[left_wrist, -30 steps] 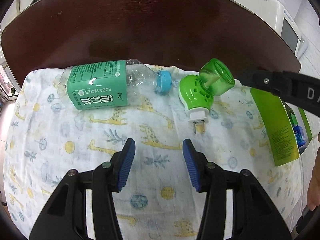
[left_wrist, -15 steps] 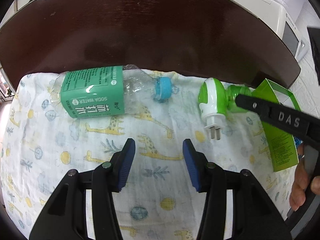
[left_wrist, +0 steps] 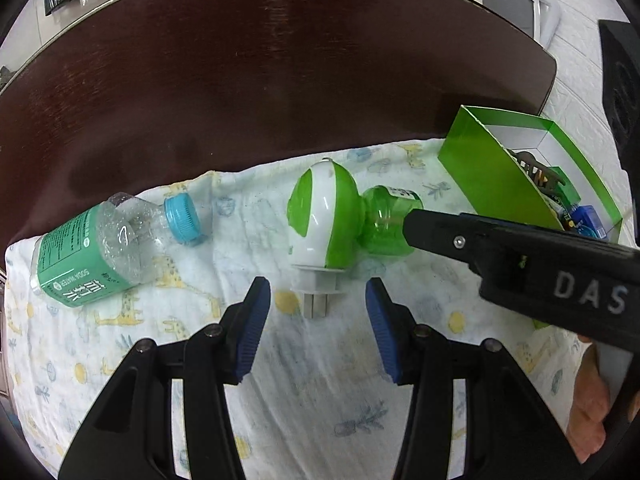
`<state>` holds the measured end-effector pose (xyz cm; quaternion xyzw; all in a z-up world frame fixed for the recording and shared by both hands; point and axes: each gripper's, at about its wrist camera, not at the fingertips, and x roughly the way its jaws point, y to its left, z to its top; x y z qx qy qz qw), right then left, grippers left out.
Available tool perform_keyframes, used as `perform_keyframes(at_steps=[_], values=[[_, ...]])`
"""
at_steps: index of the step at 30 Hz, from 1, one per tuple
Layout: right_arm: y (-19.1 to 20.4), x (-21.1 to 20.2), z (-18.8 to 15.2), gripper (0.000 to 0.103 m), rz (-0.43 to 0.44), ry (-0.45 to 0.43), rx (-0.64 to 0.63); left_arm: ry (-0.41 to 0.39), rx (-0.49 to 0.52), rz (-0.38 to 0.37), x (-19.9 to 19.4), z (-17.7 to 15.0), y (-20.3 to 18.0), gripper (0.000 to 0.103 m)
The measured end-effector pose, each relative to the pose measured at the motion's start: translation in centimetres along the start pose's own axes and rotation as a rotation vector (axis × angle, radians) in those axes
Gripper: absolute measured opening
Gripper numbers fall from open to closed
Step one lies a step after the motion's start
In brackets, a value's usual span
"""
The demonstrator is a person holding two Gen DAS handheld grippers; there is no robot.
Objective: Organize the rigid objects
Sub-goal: 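Move the right gripper toward the green plug-in repellent device, then grasp the green repellent device with the right gripper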
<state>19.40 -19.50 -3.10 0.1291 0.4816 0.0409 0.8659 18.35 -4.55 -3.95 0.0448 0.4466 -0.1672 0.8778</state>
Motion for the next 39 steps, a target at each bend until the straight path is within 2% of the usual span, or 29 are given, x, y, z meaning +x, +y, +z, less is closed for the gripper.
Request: perform_keyframes(at_steps=[1, 4, 7, 8, 10, 17, 26, 30, 36, 39], values=[[0.0, 0.0, 0.1, 0.047, 0.007, -0.004, 0.005, 0.003, -0.01, -0.004, 0.3, 0.3, -0.2, 0.048], [-0.3, 0.3, 0.7, 0.047, -0.012, -0.008, 0.019, 0.005, -0.032, -0.031, 1.1, 1.1, 0.6, 0.045], [0.1, 1.1, 1.2, 0.047, 0.021, 0.0, 0.047, 0.018, -0.034, -0.063, 2.0, 1.6, 0.7, 0.036], [0.2, 1.5, 1.3, 0.047, 0.027, 0.007, 0.051, 0.018, -0.032, -0.064, 2.2, 1.8, 0.7, 0.036], [0.3, 2.0, 1.5, 0.036, 0.063, 0.019, 0.056, 0.012, -0.019, -0.048, 2.4, 2.0, 0.5, 0.036], [1.1, 1.8, 1.7, 0.036, 0.032, 0.03, 0.023, 0.014, -0.028, -0.046, 2.6, 2.3, 0.0, 0.036], [1.5, 0.0, 1.5, 0.035, 0.052, 0.007, 0.014, -0.065, 0.023, -0.028, -1.4, 3.0, -1.4, 0.034], [1.1, -1.3, 1.3, 0.035, 0.055, -0.001, 0.012, -0.052, 0.033, -0.033, -1.6, 2.5, -2.2, 0.035], [0.1, -1.8, -1.2, 0.035, 0.06, 0.061, 0.011, -0.002, 0.004, -0.095, -2.1, -0.7, -2.7, 0.036], [-0.1, -2.2, -3.0, 0.035, 0.061, 0.08, -0.002, -0.007, 0.039, -0.077, -3.0, -2.4, -3.8, 0.036]])
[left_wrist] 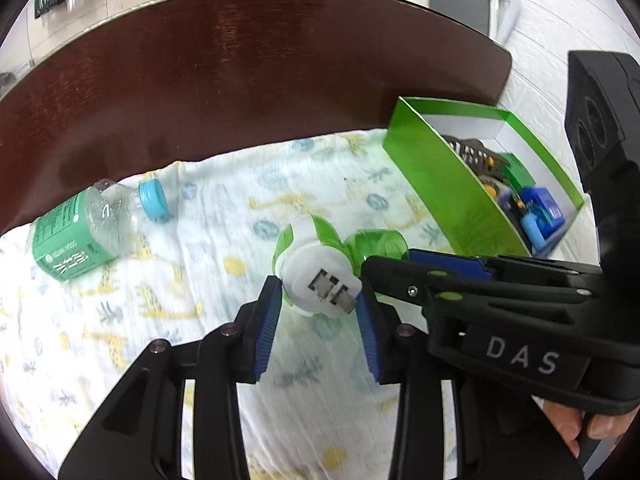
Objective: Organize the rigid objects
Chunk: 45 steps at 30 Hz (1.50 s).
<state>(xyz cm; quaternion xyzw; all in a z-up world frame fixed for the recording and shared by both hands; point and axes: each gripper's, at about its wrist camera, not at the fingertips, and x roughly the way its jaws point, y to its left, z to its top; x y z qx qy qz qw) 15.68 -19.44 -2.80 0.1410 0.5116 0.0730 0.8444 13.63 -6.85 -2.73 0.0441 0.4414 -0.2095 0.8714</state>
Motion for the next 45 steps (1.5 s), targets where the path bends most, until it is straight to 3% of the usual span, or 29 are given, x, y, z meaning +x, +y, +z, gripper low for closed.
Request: perform_keyframes(at_steps=[6, 11, 15, 16, 17, 18, 19, 21, 26, 28, 29, 31, 36, 39, 42, 45], values=[[-0.4, -0.1, -2.0, 0.035, 0.013, 0.007, 0.004, -0.002, 0.04, 0.029, -0.3, -1.2, -1.0, 0.036], [-0.9, 0.6, -2.0, 0.035, 0.016, 0.007, 0.013, -0.006, 0.028, 0.042, -0.3, -1.1, -0.9, 0.034], [-0.1, -0.2, -1.7, 0.034, -0.009, -0.028, -0.04, -0.038, 0.076, 0.072, -1.2, -0.6, -1.5, 0.034], [0.0, -0.6, -1.6, 0.032, -0.01, -0.035, -0.047, -0.044, 0.077, 0.053, -1.6, -0.3, -1.7, 0.031], [0.0, -1.1, -1.4, 0.032, 0.0, -0.043, -0.047, -0.047, 0.078, 0.012, -1.9, 0.0, -1.8, 0.019], [0.0, -1.5, -1.3, 0.027, 0.03, -0.047, -0.046, -0.048, 0.084, -0.009, -2.3, 0.3, -2.2, 0.017], [0.1, -1.9, -1.1, 0.015, 0.061, -0.048, -0.048, -0.062, 0.101, 0.006, -2.7, 0.5, -2.7, 0.017], [0.5, -3.1, -0.7, 0.012, 0.041, -0.078, -0.069, -0.087, 0.144, 0.035, -3.1, 1.0, -3.8, 0.017], [-1.7, -5.1, -0.7, 0.012, 0.084, -0.108, -0.007, -0.096, 0.079, 0.037, -4.3, 1.0, -2.7, 0.027], [-2.7, -5.1, -1.1, 0.021, 0.067, -0.101, 0.01, -0.107, 0.04, 0.065, -4.5, 0.8, -1.0, 0.052], [-3.2, -5.0, -1.3, 0.026, 0.053, -0.094, 0.012, -0.114, 0.019, 0.094, -4.5, 0.7, 0.0, 0.054], [-3.7, -4.6, -1.5, 0.037, 0.053, -0.084, 0.022, -0.109, -0.024, 0.119, -4.6, 0.5, 1.8, 0.054], [-3.3, -3.5, -1.4, 0.037, 0.039, -0.064, 0.014, -0.107, -0.132, 0.142, -4.7, 0.6, 5.5, 0.054], [-2.1, -3.2, -1.0, 0.037, 0.009, -0.073, -0.008, -0.109, -0.154, 0.167, -4.3, 1.4, 6.7, 0.054], [-0.7, -2.8, -0.4, 0.038, -0.006, -0.073, -0.027, -0.1, -0.171, 0.146, -3.7, 2.6, 7.8, 0.054], [0.5, -2.5, 0.8, 0.038, 0.027, -0.086, -0.024, -0.077, -0.178, 0.141, -2.6, 3.3, 8.2, 0.054]])
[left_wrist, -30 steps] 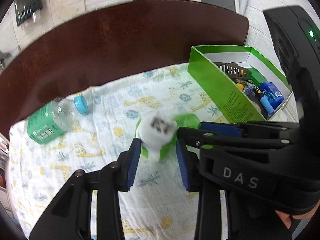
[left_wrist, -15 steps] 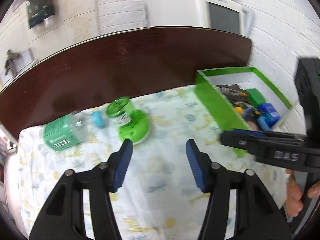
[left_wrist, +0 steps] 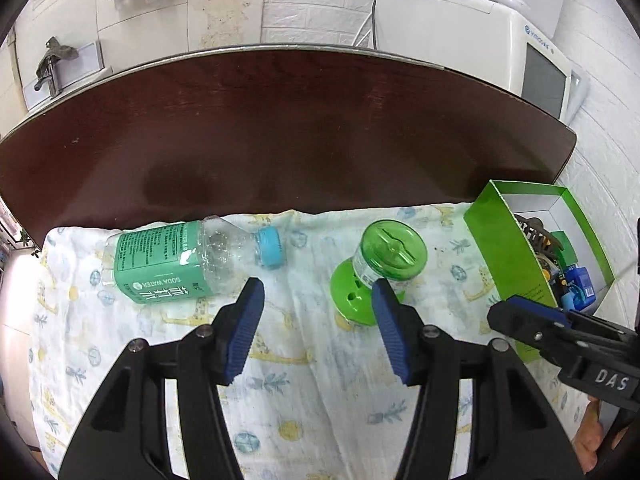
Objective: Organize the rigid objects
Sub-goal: 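Grasp the device again by its green bottle top with the right gripper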
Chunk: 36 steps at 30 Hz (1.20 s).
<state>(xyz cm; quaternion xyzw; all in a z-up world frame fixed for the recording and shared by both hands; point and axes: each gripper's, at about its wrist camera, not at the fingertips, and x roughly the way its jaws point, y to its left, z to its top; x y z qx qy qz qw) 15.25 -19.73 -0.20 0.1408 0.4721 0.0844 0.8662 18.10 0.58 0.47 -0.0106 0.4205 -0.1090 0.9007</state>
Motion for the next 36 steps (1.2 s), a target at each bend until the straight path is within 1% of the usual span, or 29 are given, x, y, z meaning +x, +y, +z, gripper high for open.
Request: perform_keyframes(at_steps=[1, 2, 5, 6, 8, 10, 13, 17, 21, 24, 27, 31, 34, 36], values=[[0.4, 0.1, 0.5, 0.038, 0.008, -0.004, 0.004, 0.004, -0.001, 0.008, 0.3, 0.0, 0.1, 0.054], [0.8, 0.3, 1.1, 0.038, 0.01, -0.01, 0.006, 0.01, -0.004, -0.001, 0.8, 0.0, 0.3, 0.054], [2.7, 0.8, 3.5, 0.038, -0.019, -0.028, -0.03, 0.041, -0.044, -0.07, 2.0, 0.1, 0.4, 0.055], [3.5, 1.1, 4.4, 0.038, -0.023, -0.029, -0.051, 0.044, -0.041, -0.085, 2.3, 0.2, 0.1, 0.055], [4.6, 1.7, 5.4, 0.038, -0.039, -0.015, -0.07, 0.049, -0.011, -0.096, 2.6, 0.5, -0.8, 0.055], [4.9, 1.8, 5.7, 0.038, -0.041, -0.023, -0.075, 0.057, 0.044, -0.122, 2.8, 0.6, -2.4, 0.055], [3.9, 1.6, 5.4, 0.038, -0.077, -0.052, -0.066, 0.067, 0.131, -0.146, 3.1, 0.2, -5.1, 0.055], [0.8, 1.7, 4.5, 0.038, -0.125, -0.018, -0.001, 0.062, 0.158, -0.167, 3.0, -0.5, -6.7, 0.056], [-1.4, 1.9, 4.1, 0.038, -0.107, -0.004, 0.056, 0.073, 0.15, -0.168, 3.1, -0.5, -6.5, 0.055], [-1.7, 1.7, 4.2, 0.038, -0.082, -0.016, 0.055, 0.079, 0.154, -0.138, 3.4, -0.5, -6.6, 0.055], [-1.3, 1.6, 4.4, 0.038, -0.054, -0.028, 0.038, 0.08, 0.145, -0.16, 3.4, -0.4, -6.9, 0.055], [0.0, 1.8, 4.7, 0.038, -0.027, -0.03, -0.005, 0.07, 0.147, -0.167, 3.1, -0.5, -6.8, 0.055], [1.2, 2.4, 5.2, 0.038, -0.007, -0.031, -0.03, 0.074, 0.109, -0.212, 2.6, -0.6, -5.7, 0.055], [2.2, 3.0, 5.5, 0.038, 0.011, -0.023, -0.056, 0.071, 0.086, -0.215, 2.6, -0.7, -4.7, 0.055]])
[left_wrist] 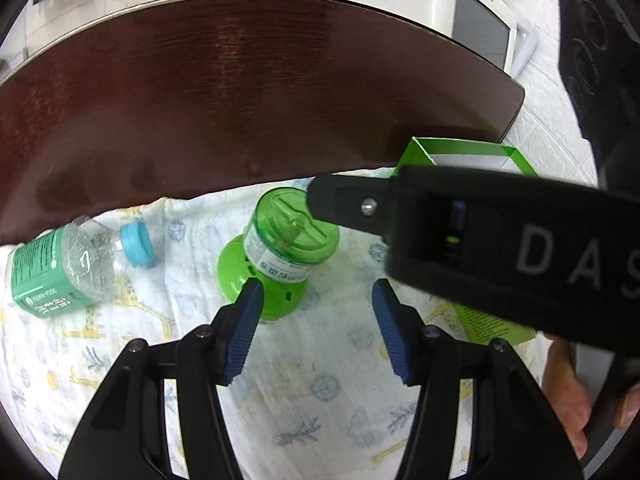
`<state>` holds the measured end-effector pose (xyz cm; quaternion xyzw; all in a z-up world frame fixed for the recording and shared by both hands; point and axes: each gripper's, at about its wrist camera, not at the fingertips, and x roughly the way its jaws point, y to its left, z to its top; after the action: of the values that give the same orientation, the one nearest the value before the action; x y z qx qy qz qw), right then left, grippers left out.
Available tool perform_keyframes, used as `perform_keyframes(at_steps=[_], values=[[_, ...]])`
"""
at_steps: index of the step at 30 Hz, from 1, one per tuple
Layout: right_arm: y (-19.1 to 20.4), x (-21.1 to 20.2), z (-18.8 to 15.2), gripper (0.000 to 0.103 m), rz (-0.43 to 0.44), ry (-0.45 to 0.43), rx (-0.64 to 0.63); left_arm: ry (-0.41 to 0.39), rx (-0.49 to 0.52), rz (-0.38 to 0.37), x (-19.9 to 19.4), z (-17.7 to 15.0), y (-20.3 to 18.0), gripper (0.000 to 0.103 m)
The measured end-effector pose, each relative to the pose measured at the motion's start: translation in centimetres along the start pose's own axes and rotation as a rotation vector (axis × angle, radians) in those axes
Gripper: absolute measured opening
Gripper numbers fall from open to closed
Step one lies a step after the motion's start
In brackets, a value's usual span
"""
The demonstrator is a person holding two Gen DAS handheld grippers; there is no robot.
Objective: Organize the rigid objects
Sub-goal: 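Grasp the device again by its green bottle top with the right gripper, then carry the device into the green box and open the right gripper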
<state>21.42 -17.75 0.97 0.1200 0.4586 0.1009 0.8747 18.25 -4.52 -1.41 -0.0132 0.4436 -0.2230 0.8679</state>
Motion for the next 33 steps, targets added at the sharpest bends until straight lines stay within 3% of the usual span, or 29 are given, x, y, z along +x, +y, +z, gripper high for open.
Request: perform_keyframes(at_steps=[3, 7, 10, 14, 18, 24, 30, 33], values=[[1.4, 1.7, 0.2, 0.038, -0.01, 0.056, -0.055, -0.003, -0.023, 0.031, -0.5, -0.6, 1.6, 0.055], [0.9, 2.0, 0.3, 0.043, -0.044, 0.008, -0.03, 0.013, -0.076, 0.053, -0.5, -1.2, 4.0, 0.055], [-0.3, 1.6, 0.3, 0.043, -0.033, 0.027, 0.004, 0.03, -0.099, 0.039, 0.2, -1.1, 4.5, 0.055], [-2.0, 1.2, 0.1, 0.043, -0.024, 0.042, 0.062, 0.053, -0.067, -0.025, 1.8, -0.5, 3.5, 0.055], [-2.7, 1.8, -0.1, 0.043, 0.068, 0.078, 0.113, 0.047, -0.031, 0.039, 3.4, 0.2, 2.2, 0.051], [-2.2, 2.5, 0.4, 0.046, 0.141, 0.082, 0.109, 0.03, -0.024, 0.019, 3.8, 0.6, 2.1, 0.051], [-1.4, 4.2, 0.0, 0.049, 0.074, 0.142, 0.077, 0.023, 0.0, 0.032, 3.9, 0.9, 1.1, 0.049], [-1.5, 3.7, -0.4, 0.048, 0.067, 0.098, 0.091, 0.004, -0.002, 0.022, 3.2, 1.1, 0.5, 0.048]])
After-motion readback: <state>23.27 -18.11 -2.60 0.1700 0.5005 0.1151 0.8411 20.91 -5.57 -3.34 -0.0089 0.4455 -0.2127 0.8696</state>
